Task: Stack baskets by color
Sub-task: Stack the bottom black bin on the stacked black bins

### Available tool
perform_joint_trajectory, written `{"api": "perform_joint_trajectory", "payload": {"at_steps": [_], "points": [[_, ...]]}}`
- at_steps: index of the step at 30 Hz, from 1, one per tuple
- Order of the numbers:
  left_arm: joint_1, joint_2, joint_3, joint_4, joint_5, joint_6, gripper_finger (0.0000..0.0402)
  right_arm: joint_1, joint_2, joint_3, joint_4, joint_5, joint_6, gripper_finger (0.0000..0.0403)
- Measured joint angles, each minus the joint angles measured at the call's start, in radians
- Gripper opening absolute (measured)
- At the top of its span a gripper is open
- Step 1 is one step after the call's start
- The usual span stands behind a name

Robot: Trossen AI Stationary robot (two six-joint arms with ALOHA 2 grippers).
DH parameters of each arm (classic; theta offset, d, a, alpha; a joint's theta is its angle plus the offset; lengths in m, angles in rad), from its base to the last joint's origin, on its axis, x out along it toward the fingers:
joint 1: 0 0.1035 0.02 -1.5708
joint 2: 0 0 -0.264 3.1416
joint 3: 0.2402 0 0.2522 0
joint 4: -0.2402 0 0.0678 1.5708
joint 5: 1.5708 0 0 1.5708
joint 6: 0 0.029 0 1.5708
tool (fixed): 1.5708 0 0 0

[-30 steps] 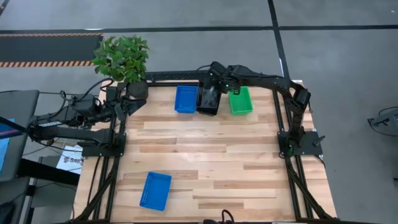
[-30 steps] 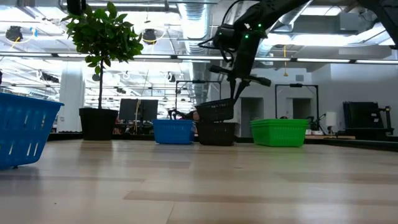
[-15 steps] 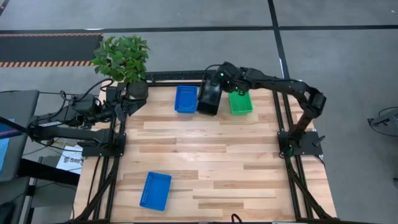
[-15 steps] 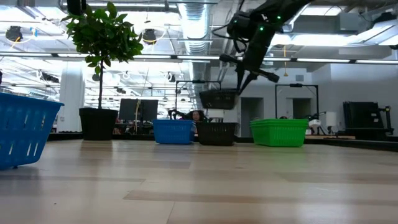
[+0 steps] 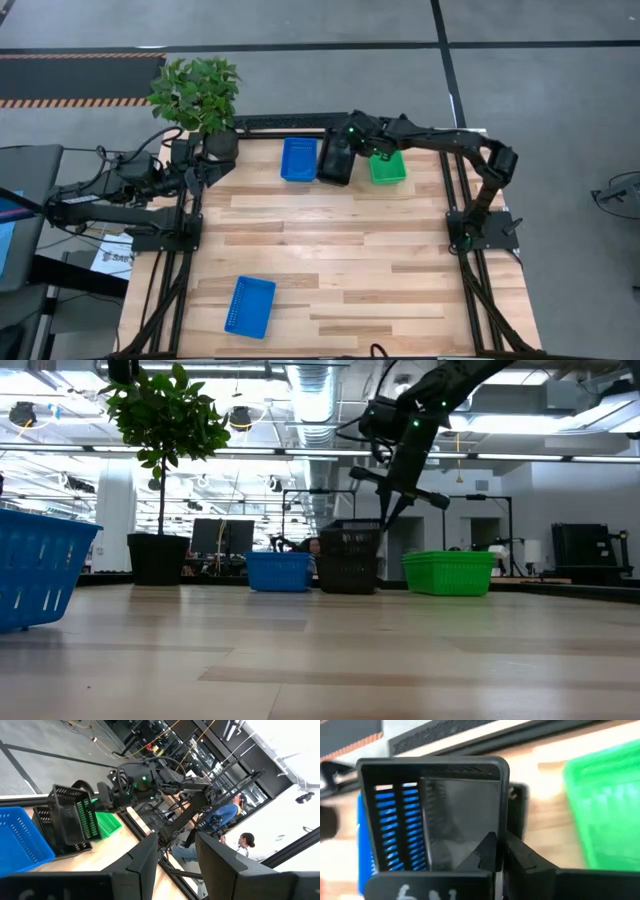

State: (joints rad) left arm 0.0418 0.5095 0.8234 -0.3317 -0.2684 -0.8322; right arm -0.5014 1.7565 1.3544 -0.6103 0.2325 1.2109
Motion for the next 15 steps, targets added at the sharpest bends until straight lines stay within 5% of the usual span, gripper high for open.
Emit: {"api": "perform_joint_trajectory", "payload": {"at_steps": [15], "points": [[0.0, 0.0, 0.0, 0.0, -0.007, 0.0, 0.0122, -0.005, 0.0, 0.0, -0.024, -0.026, -0.042, 0.0042]]}}
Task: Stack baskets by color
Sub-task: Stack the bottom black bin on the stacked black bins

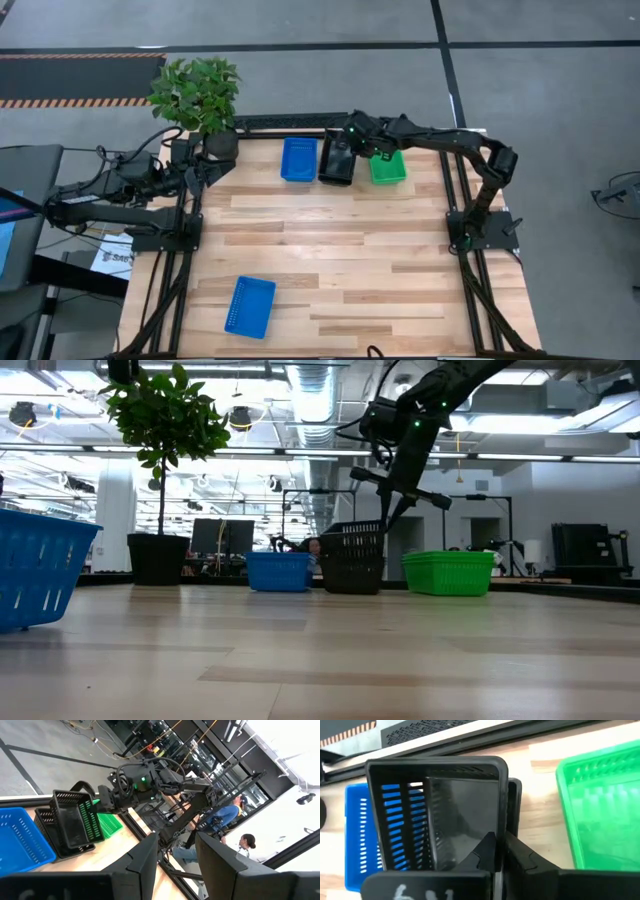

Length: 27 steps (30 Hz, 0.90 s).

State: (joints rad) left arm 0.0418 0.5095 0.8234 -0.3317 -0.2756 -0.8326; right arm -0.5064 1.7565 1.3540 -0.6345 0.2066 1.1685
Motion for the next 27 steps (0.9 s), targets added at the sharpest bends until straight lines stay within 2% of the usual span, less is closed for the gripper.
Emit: {"api": "perform_joint_trajectory", "payload": {"at_steps": [8, 18, 27], "points": [[0.0, 0.0, 0.0, 0.0, 0.0, -0.001, 0.0122, -0.004, 0.005, 0.0, 0.003, -0.025, -0.027, 0.0044], [0.0, 0.0, 0.0, 0.0, 0.0, -0.001, 0.0122, -0.002, 0.106, -0.002, 0.013, -0.115, -0.045, 0.0068], [0.0, 0.0, 0.0, 0.0, 0.0, -0.001, 0.0122, -0.049, 0.108, 0.0, 0.0, -0.139, -0.112, 0.0127]]}}
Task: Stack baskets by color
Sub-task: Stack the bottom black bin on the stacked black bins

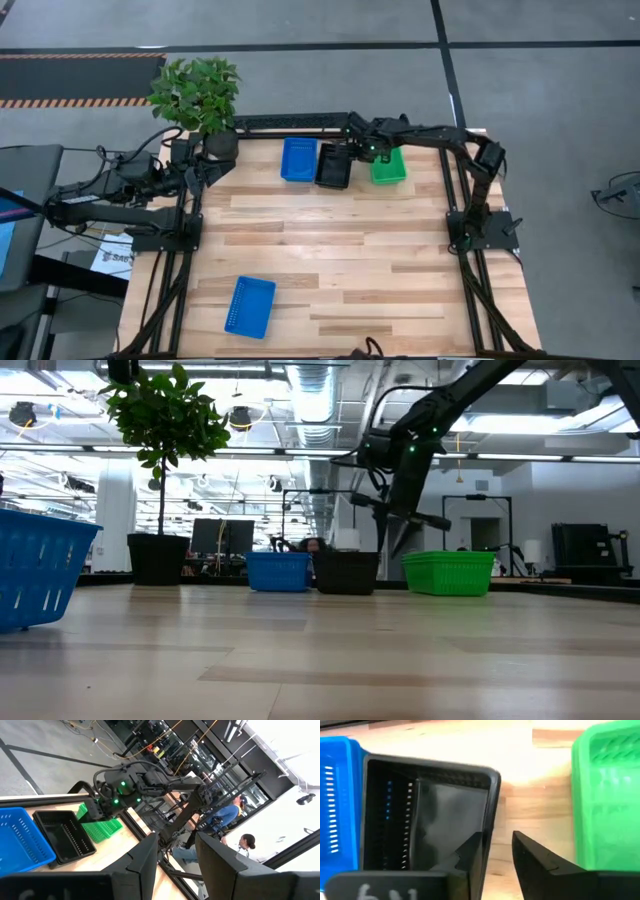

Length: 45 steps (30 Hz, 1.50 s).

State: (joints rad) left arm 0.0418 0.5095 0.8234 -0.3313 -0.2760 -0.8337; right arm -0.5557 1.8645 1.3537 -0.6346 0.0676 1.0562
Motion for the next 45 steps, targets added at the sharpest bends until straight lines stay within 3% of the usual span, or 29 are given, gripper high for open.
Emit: {"api": "perform_joint_trajectory", "payload": {"at_steps": [5, 11, 15, 27, 37, 45], "points": [[0.0, 0.0, 0.0, 0.0, -0.001, 0.0, 0.0122, -0.032, -0.003, 0.003, 0.021, -0.069, -0.063, 0.0156], [0.0, 0.0, 0.0, 0.0, -0.001, 0.0, 0.0122, -0.007, -0.066, 0.074, 0.02, -0.055, -0.215, 0.0166], [0.0, 0.0, 0.0, 0.0, -0.001, 0.0, 0.0122, 0.074, -0.089, 0.113, 0.015, -0.05, -0.316, 0.0155], [0.0, 0.001, 0.0, 0.0, -0.025, -0.001, 0.0122, 0.296, 0.019, 0.113, -0.059, -0.039, -0.377, 0.011], [0.0, 0.001, 0.0, -0.026, -0.024, -0.001, 0.0122, 0.283, 0.118, 0.111, -0.087, -0.039, -0.437, 0.0107], [0.0, 0.001, 0.0, -0.131, 0.008, -0.006, 0.0122, 0.233, 0.09, 0.113, -0.135, 0.029, -0.429, 0.0107]]}}
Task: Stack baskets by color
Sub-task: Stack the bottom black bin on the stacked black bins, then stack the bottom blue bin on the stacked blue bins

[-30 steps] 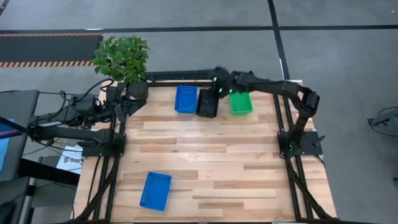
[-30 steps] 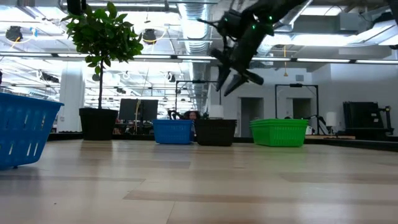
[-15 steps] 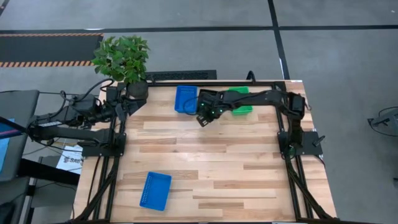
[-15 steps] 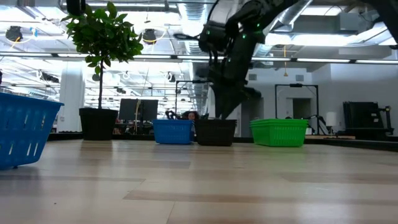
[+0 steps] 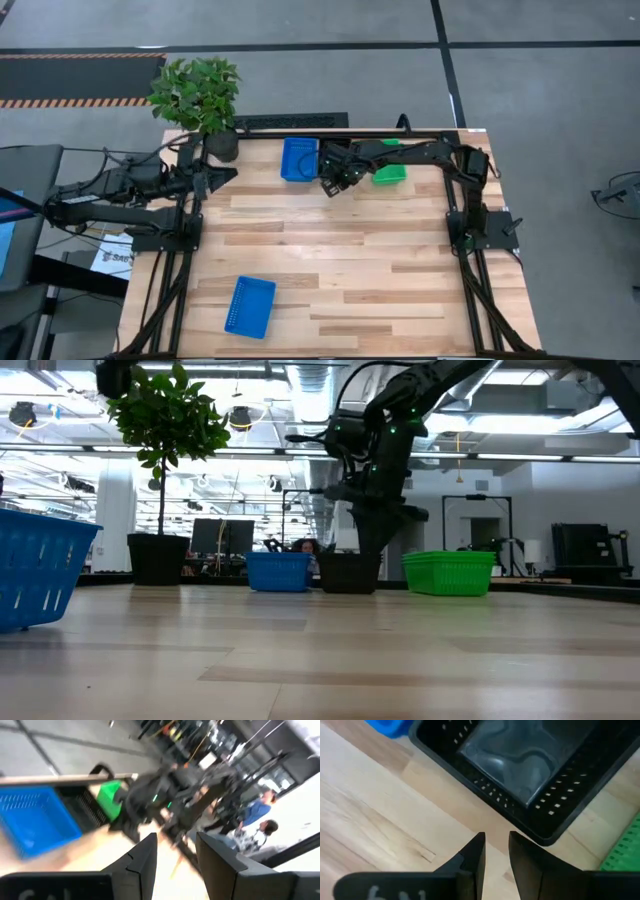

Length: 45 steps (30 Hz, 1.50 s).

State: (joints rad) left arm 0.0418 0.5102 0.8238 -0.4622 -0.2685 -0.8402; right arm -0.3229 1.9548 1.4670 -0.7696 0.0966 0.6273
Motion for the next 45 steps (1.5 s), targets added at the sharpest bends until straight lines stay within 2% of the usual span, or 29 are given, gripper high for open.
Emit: {"api": "perform_joint_trajectory", "payload": {"at_steps": [4, 7, 11, 14, 18, 23, 29, 34, 38, 45], "points": [[0.0, 0.0, 0.0, -0.132, 0.059, -0.078, 0.0122, -0.008, -0.02, 0.0, -0.035, 0.001, 0.019, 0.0107], [0.0, 0.0, 0.0, -0.269, 0.189, -0.15, 0.0121, 0.009, -0.053, 0.0, -0.049, -0.007, 0.027, 0.0107], [-0.021, 0.048, 0.0, -0.449, 0.334, -0.238, 0.0112, 0.076, -0.129, 0.0, -0.067, -0.019, 0.079, 0.0107], [-0.074, 0.118, 0.0, -0.513, 0.406, -0.272, 0.0099, 0.145, -0.197, 0.0, -0.081, -0.02, 0.145, 0.0107], [-0.202, 0.224, 0.0, -0.515, 0.445, -0.328, 0.0086, 0.257, -0.281, 0.0, -0.101, -0.006, 0.261, 0.0107], [-0.382, 0.341, 0.0, -0.536, 0.443, -0.417, 0.0072, 0.413, -0.337, 0.0, -0.116, 0.082, 0.394, 0.0107], [-0.6, 0.445, 0.0, -0.532, 0.394, -0.633, 0.0038, 0.537, -0.344, 0.0, -0.113, 0.114, 0.482, 0.0107], [-0.761, 0.553, 0.0, -0.5, 0.393, -0.844, 0.0004, 0.597, -0.336, 0.0, -0.113, 0.115, 0.491, 0.0107], [-0.844, 0.643, 0.0, -0.437, 0.419, -0.982, 0.0001, 0.638, -0.336, 0.0, -0.108, 0.115, 0.487, 0.0107], [-0.919, 0.833, 0.0, -0.243, 0.474, -1.098, 0.0, 0.703, -0.336, 0.0, -0.103, 0.116, 0.474, 0.0107]]}}
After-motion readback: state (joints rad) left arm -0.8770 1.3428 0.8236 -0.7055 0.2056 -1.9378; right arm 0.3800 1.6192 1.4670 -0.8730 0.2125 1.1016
